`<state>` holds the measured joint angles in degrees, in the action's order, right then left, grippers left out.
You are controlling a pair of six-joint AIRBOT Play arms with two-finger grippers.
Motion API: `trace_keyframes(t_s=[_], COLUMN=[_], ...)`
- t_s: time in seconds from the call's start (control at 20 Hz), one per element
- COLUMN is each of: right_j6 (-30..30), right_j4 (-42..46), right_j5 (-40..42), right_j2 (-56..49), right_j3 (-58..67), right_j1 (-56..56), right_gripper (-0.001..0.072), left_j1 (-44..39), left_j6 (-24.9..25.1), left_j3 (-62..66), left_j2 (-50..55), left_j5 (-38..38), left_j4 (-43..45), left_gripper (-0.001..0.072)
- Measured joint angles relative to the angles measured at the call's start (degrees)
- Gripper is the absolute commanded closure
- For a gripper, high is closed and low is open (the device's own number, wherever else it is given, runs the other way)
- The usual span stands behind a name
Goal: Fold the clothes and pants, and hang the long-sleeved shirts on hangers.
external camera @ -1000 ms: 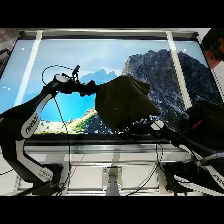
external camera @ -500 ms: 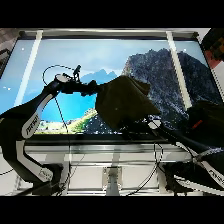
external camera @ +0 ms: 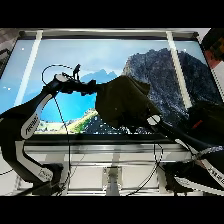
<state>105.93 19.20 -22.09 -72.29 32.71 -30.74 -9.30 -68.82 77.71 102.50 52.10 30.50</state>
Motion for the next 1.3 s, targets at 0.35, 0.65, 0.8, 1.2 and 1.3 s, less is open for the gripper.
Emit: trace_keyframes(t_s=[0.35, 0.65, 0.8, 1.2, 1.3], right_j6=[-0.11, -2.34, -3.08, -5.11, -5.70], right_j4=[8.22, 13.27, 17.51, 21.46, 21.70], right_j5=[-7.50, -12.63, -15.26, -23.50, -25.35], right_j2=[0.00, -0.26, -2.21, -13.64, -15.63], right_j3=[0.44, 3.19, 8.55, 25.03, 27.41], right_j1=[14.88, 27.71, 30.29, 31.65, 31.67], right_gripper=[0.0680, 0.0681, 0.0680, 0.0680, 0.0677], left_j1=[0.15, -2.25, -4.57, -9.25, -10.45], left_j6=[-3.34, -8.04, -11.43, -25.99, -29.77], left_j3=[0.00, -1.73, -6.38, -29.97, -34.36], left_j2=[-0.39, -1.99, -5.20, -20.87, -24.79], left_j5=[0.07, -0.26, -4.48, -24.24, -28.68], left_j4=[7.50, 9.25, 9.35, 9.40, 9.40], left_gripper=[0.0699, 0.0700, 0.0700, 0.0698, 0.0698])
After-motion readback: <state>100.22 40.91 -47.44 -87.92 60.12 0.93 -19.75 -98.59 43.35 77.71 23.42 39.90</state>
